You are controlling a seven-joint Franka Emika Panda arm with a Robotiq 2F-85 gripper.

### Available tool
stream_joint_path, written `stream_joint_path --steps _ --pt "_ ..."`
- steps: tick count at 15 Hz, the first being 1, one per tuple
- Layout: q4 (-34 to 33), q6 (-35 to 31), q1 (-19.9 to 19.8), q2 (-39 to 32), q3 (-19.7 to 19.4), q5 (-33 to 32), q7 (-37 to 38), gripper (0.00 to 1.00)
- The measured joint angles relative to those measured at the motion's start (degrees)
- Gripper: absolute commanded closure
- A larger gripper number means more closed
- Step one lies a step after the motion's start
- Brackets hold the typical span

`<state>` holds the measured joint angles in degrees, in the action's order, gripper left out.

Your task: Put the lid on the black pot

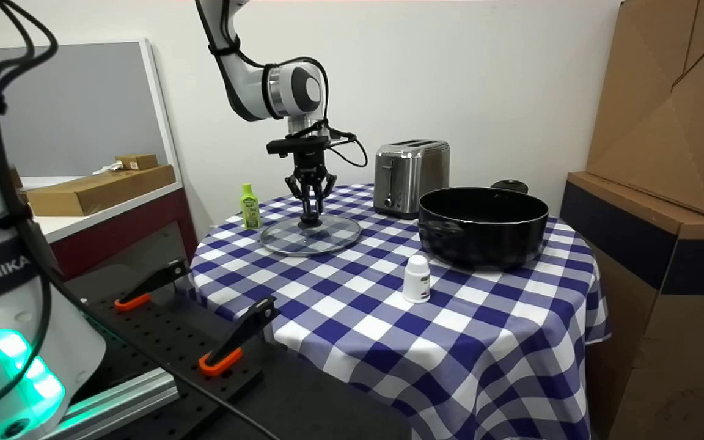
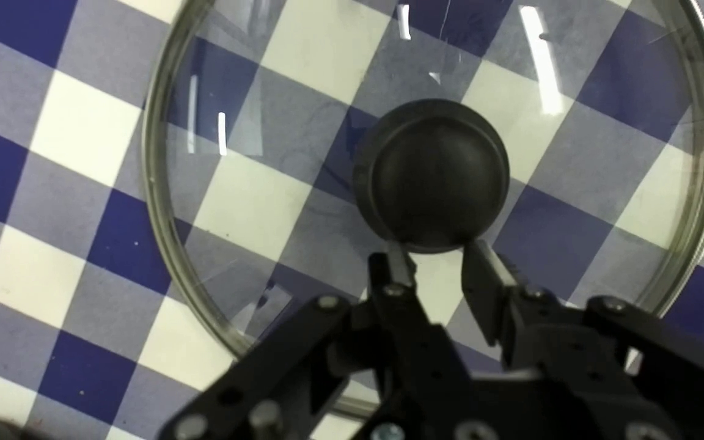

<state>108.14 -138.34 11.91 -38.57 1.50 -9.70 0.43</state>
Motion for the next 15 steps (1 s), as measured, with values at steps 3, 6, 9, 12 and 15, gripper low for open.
stream_joint_path --steps 3,6,9,12,15 --pt "1.74 0.09 -0.15 1.36 0.01 0.0 -0.04 0.19" --pt "4.24 0.11 -0.41 3.24 0.02 0.0 -0.09 0.0" --pt "6.5 0.12 -0.63 4.66 0.02 0.0 -0.12 0.0" --pt "7.83 0.06 -0.71 5.05 0.02 0.0 -0.12 0.18" --pt "8.52 -0.43 -0.72 5.0 0.01 0.0 -0.12 0.4"
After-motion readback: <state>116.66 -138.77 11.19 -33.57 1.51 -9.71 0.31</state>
